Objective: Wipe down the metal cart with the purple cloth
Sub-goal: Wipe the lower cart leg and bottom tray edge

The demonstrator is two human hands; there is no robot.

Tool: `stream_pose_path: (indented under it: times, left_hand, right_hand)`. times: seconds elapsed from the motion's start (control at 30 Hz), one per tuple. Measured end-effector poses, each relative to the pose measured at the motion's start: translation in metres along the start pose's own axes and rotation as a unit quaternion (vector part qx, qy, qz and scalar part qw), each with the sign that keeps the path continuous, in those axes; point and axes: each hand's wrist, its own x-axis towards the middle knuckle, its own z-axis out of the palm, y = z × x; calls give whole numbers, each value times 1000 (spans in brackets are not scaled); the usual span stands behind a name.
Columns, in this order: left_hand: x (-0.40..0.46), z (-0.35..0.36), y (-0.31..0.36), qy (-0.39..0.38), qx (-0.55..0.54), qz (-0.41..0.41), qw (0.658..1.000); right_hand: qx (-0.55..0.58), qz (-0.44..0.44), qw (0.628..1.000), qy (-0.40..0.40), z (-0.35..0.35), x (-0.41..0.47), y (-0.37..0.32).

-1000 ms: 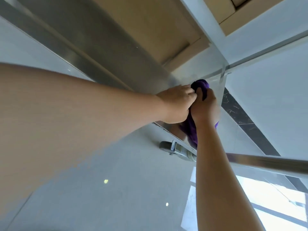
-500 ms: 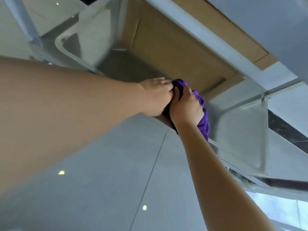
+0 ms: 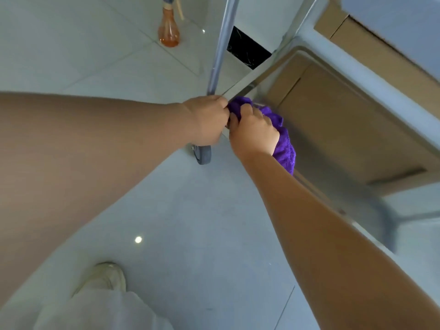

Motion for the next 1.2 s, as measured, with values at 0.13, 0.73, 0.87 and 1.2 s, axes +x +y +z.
stream_pose_path:
  times: [0.13,0.73,0.87,1.2]
  left_hand:
    - [-2,7,10,21,-71,-36,997]
    - [-60,-108,114,-165,-64,74,981]
    - [-83,-194,116,-192,-109,61,973]
    - [-154,-388,88,-178,-515,-139,827]
  right_hand:
    - [-13,-63,998,16,-1,-16,22]
    - [28,187,940,-283,-132,-168,157]
    - [124,191,933,-280,-219,-174,110]
    - [363,232,882,-188,-471,-153,0]
